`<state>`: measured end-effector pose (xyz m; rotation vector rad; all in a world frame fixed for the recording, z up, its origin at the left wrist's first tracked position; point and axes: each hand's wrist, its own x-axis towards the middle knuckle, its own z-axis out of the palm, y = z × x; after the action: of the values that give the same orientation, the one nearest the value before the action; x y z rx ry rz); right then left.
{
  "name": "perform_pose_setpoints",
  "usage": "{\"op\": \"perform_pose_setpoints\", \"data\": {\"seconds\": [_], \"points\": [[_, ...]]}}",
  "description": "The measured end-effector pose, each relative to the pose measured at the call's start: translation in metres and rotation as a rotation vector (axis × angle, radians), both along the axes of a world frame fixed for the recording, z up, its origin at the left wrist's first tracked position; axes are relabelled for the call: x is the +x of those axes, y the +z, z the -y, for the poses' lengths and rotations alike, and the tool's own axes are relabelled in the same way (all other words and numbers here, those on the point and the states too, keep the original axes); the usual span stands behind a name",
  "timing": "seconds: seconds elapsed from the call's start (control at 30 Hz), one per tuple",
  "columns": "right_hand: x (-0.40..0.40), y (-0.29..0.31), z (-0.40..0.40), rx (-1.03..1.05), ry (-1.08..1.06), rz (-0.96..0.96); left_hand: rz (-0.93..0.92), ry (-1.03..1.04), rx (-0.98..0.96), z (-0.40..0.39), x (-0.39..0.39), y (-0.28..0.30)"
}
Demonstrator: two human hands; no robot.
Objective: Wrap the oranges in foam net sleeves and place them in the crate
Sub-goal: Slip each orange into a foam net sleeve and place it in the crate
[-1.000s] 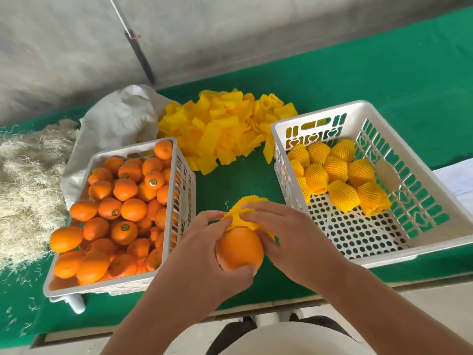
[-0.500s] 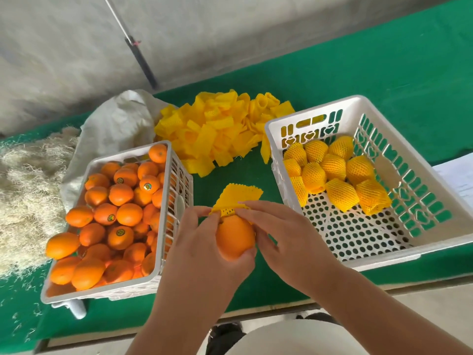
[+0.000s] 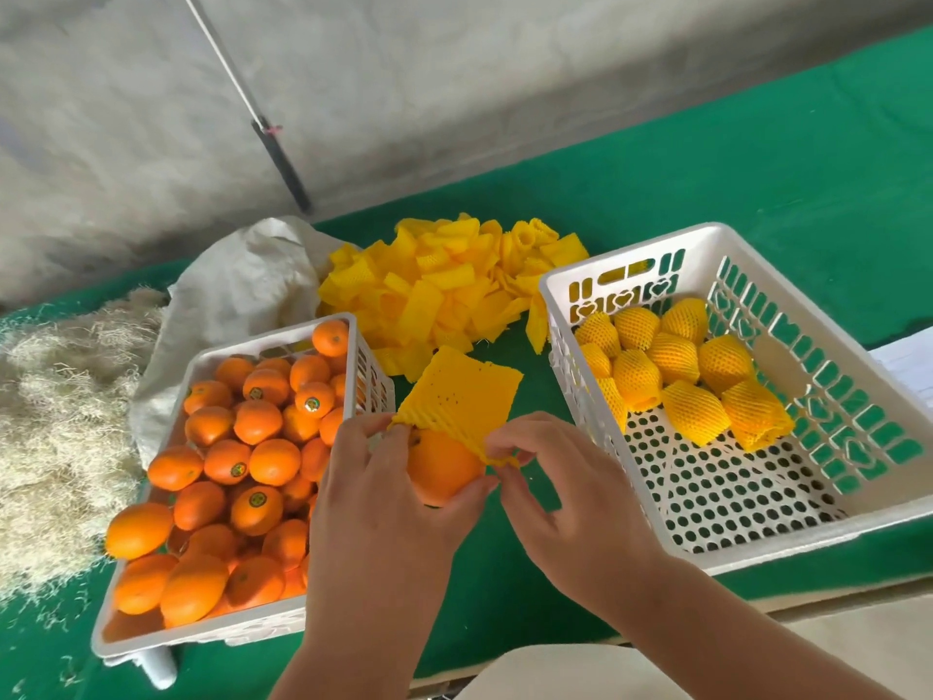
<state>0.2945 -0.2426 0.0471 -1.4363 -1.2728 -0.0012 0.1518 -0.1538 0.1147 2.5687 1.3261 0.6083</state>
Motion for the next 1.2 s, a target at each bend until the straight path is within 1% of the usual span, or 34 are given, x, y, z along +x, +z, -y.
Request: {"op": "perform_pose_setpoints", "data": {"seconds": [0.13, 0.27, 0.33, 0.43, 0.53, 0.6, 0.63, 0.77, 0.87, 1.07, 1.2], "points": [[-0.002, 0.001, 0.005, 0.01, 0.007, -0.075, 0.061, -0.001, 0.02, -0.002, 0.001, -0.006], [-0.001, 0.004, 0.008, 0.02, 0.013, -0.095, 0.141, 0.005, 0.003, -0.001, 0.006, -0.011], [0.0, 0.004, 0.008, 0.011, 0.01, -0.096, 0.194, 0.009, -0.025, -0.001, 0.006, -0.014], [-0.001, 0.004, 0.009, -0.012, 0.003, -0.095, 0.342, 0.008, -0.088, -0.001, 0.003, -0.017], [-0.003, 0.002, 0.01, -0.057, 0.045, -0.176, 0.424, 0.024, -0.159, 0.001, 0.0, -0.026], [-0.003, 0.001, 0.011, -0.086, 0.09, -0.223, 0.432, 0.03, -0.207, 0.004, -0.003, -0.031], [-0.003, 0.002, 0.011, -0.096, 0.105, -0.217, 0.431, 0.023, -0.215, 0.005, -0.005, -0.032], [0.001, 0.006, 0.016, -0.153, 0.172, -0.188, 0.43, -0.064, -0.221, 0.005, -0.007, -0.028], [0.003, 0.012, 0.019, -0.158, 0.222, -0.245, 0.446, -0.114, -0.241, 0.004, -0.01, -0.029], [0.001, 0.027, 0.019, -0.183, 0.161, -0.285, 0.459, -0.242, -0.321, -0.004, -0.019, -0.03], [-0.002, 0.028, 0.02, -0.135, 0.099, -0.399, 0.462, -0.24, -0.298, -0.001, -0.019, -0.031]]}}
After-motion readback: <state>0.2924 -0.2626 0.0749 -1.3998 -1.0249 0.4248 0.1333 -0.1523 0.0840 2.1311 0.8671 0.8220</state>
